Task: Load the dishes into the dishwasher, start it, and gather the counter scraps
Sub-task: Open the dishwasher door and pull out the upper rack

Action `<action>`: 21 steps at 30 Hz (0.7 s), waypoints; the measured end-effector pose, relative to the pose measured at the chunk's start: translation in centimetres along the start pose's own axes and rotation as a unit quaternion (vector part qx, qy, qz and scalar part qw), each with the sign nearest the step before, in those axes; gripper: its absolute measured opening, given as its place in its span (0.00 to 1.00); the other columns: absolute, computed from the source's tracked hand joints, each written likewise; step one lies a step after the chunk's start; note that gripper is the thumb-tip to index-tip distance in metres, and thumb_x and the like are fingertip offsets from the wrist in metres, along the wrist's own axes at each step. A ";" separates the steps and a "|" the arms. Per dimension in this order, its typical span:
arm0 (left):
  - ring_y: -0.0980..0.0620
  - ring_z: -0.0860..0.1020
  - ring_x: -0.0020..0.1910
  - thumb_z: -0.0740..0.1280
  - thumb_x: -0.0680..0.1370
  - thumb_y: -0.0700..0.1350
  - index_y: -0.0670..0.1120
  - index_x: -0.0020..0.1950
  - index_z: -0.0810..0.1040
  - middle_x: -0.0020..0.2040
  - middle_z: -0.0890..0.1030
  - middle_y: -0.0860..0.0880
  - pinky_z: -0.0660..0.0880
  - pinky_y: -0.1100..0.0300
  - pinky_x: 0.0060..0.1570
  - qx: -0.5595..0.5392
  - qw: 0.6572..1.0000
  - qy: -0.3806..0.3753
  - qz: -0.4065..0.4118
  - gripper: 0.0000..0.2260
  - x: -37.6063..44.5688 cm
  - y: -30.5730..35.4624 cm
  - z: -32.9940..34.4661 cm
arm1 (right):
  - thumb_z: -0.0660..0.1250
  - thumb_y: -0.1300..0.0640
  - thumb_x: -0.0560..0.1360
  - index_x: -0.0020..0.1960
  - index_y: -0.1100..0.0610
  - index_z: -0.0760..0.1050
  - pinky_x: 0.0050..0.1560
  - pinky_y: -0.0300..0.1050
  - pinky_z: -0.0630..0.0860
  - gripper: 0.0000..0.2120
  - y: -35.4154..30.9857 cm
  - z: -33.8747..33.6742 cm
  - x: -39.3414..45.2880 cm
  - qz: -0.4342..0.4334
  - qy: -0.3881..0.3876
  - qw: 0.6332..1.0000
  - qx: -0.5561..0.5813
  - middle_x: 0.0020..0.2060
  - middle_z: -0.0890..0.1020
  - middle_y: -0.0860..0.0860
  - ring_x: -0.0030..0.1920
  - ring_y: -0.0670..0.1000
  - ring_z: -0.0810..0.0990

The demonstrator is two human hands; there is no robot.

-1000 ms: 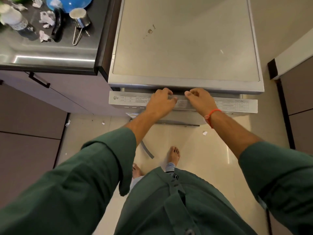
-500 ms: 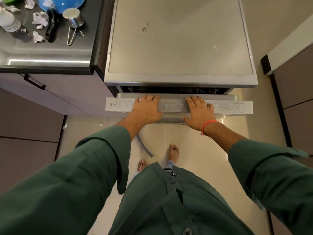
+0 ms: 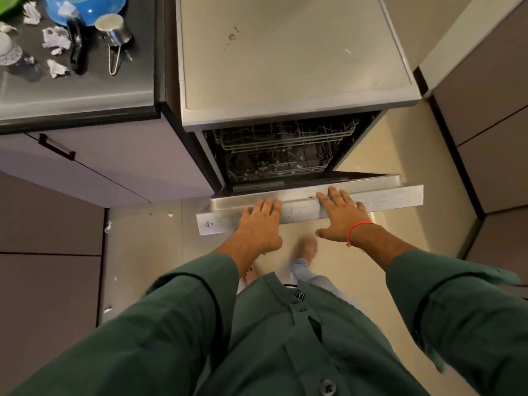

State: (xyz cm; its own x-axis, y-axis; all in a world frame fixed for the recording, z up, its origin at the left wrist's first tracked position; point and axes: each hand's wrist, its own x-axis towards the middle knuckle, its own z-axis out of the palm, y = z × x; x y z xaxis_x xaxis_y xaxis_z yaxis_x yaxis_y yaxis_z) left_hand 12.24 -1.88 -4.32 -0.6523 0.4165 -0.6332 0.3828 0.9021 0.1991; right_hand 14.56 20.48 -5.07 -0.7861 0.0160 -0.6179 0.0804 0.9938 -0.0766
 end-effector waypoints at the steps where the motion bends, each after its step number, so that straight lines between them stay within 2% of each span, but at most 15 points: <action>1: 0.43 0.46 0.82 0.67 0.77 0.53 0.46 0.82 0.39 0.83 0.46 0.45 0.48 0.43 0.79 -0.007 1.000 -0.013 0.005 0.45 -0.4 0.1 0.8 | 0.70 0.38 0.72 0.82 0.46 0.42 0.77 0.65 0.49 0.50 0.0 0.7 -0.5 0.002 -0.014 1.000 0.003 0.82 0.42 0.51 0.81 0.57 0.42; 6: 0.45 0.44 0.82 0.63 0.79 0.50 0.46 0.83 0.40 0.83 0.44 0.46 0.49 0.45 0.79 -0.038 0.997 -0.065 0.019 0.41 -2.1 0.6 3.3 | 0.70 0.38 0.72 0.82 0.47 0.41 0.77 0.65 0.47 0.51 0.1 4.0 -2.8 -0.004 -0.055 0.998 -0.004 0.82 0.43 0.51 0.81 0.57 0.43; 10: 0.46 0.43 0.82 0.63 0.80 0.51 0.45 0.83 0.40 0.83 0.42 0.46 0.48 0.46 0.80 -0.053 0.994 -0.095 0.000 0.40 -3.3 1.2 5.0 | 0.71 0.38 0.72 0.82 0.47 0.42 0.77 0.65 0.47 0.51 0.8 5.6 -3.8 -0.024 -0.082 0.996 0.003 0.82 0.44 0.51 0.81 0.57 0.44; 15: 0.48 0.41 0.82 0.62 0.80 0.50 0.45 0.83 0.40 0.83 0.39 0.48 0.48 0.45 0.79 -0.082 0.992 -0.086 -0.047 0.40 -4.5 2.4 6.6 | 0.72 0.38 0.72 0.82 0.48 0.40 0.77 0.64 0.47 0.53 2.5 6.7 -4.8 -0.057 -0.089 0.994 0.008 0.82 0.41 0.50 0.81 0.56 0.44; 21: 0.48 0.42 0.82 0.66 0.79 0.52 0.46 0.83 0.41 0.83 0.40 0.48 0.45 0.46 0.79 -0.094 0.988 -0.074 -0.093 0.43 -4.6 3.9 8.1 | 0.71 0.36 0.72 0.82 0.51 0.37 0.78 0.62 0.43 0.56 4.9 8.9 -5.8 -0.086 -0.063 0.994 0.000 0.81 0.40 0.50 0.81 0.56 0.40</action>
State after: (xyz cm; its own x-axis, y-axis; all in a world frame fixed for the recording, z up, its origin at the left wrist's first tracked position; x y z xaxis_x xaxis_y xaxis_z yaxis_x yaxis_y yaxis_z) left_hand 22.03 -1.15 -6.69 -0.5926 0.2327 -0.7712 0.1269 0.9724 0.1959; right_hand 24.98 24.28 -8.87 -0.7051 -0.1686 -0.6888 -0.0492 0.9806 -0.1897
